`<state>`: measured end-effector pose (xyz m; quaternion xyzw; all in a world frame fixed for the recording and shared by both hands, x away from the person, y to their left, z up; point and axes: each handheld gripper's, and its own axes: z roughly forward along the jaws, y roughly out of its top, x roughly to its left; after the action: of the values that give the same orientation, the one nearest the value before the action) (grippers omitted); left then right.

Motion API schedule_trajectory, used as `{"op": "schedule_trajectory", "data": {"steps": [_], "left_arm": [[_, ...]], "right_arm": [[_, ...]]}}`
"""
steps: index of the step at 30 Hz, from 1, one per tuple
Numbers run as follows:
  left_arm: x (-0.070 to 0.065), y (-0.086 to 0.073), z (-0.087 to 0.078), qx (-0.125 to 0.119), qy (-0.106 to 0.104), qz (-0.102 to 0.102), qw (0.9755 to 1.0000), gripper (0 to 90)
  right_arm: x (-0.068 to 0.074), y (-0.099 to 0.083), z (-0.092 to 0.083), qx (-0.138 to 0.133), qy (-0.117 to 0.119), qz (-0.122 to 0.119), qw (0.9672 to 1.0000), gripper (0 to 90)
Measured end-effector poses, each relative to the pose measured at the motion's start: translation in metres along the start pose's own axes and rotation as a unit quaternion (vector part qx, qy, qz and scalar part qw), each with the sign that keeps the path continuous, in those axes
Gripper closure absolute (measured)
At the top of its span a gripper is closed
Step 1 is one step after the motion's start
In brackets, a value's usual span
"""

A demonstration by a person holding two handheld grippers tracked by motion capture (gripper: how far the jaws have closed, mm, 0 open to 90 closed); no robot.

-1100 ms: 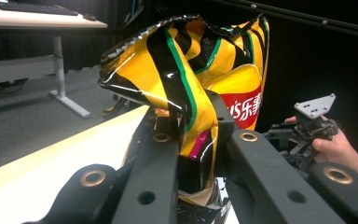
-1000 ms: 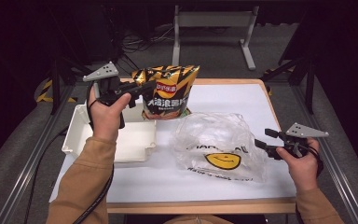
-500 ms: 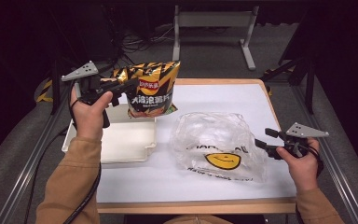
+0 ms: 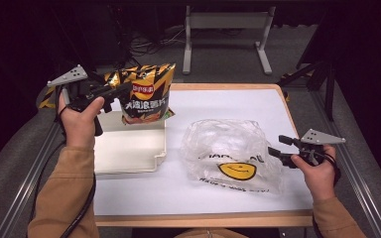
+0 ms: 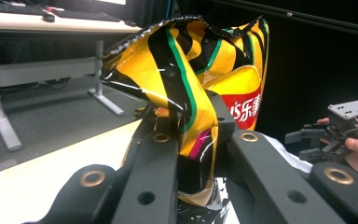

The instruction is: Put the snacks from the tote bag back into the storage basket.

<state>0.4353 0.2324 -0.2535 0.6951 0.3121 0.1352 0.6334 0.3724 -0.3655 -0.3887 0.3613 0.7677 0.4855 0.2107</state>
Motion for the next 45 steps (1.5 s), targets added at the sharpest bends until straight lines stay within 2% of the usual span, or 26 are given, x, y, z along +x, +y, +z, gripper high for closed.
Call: {"op": "schedule_trajectory", "data": {"steps": [8, 12, 24, 35, 45], "left_arm": [[0.015, -0.004, -0.009, 0.008, 0.013, -0.010, 0.9998, 84.4], [0.019, -0.006, -0.008, 0.017, 0.017, -0.002, 0.9997, 84.4], [0.033, -0.022, -0.011, 0.019, 0.024, -0.022, 0.9993, 84.4], [0.048, -0.042, -0.007, 0.019, 0.018, -0.040, 0.9989, 84.4], [0.055, -0.057, 0.004, 0.032, 0.012, -0.054, 0.9980, 84.4]], "right_arm": [[0.000, 0.001, -0.001, 0.000, -0.001, -0.001, 1.0000, 32.8], [0.000, 0.003, -0.004, -0.007, -0.005, -0.002, 1.0000, 32.9], [0.002, 0.006, -0.010, -0.013, -0.009, -0.005, 0.9999, 32.9], [0.006, 0.003, -0.014, -0.012, -0.013, -0.005, 0.9998, 32.8], [0.005, -0.001, -0.017, -0.010, -0.016, -0.003, 0.9998, 32.9]]}}
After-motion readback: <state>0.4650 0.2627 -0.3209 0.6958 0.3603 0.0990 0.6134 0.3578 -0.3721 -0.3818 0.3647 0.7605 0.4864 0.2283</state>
